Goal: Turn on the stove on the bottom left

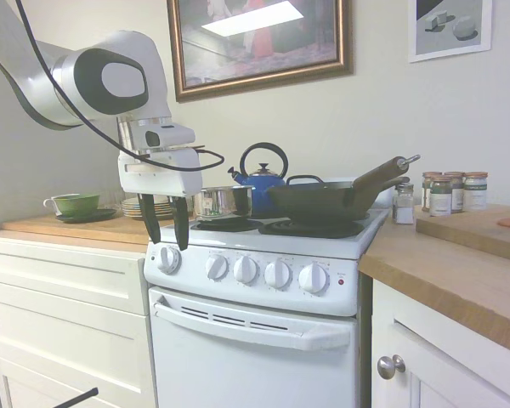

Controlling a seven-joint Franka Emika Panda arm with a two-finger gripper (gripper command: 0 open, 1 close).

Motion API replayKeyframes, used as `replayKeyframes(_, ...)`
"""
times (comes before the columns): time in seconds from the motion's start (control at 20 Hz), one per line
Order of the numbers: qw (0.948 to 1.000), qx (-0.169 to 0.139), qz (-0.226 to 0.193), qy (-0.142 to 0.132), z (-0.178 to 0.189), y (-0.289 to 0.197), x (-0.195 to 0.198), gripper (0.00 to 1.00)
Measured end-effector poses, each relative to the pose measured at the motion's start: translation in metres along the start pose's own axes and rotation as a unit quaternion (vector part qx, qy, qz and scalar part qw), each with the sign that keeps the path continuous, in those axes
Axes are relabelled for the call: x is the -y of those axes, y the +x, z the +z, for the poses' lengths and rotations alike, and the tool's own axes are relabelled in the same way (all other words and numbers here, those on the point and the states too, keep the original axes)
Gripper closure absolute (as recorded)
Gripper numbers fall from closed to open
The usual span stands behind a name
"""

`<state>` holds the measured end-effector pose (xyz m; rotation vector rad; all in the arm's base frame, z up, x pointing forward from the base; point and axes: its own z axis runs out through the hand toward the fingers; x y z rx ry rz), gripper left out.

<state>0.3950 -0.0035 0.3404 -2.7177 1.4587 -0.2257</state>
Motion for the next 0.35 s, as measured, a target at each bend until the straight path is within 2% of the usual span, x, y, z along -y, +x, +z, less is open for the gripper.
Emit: replayKeyframes(0.35,1.0,-0.004,0.0,0.007,-0.0062,0.0006,0.0005,0.0)
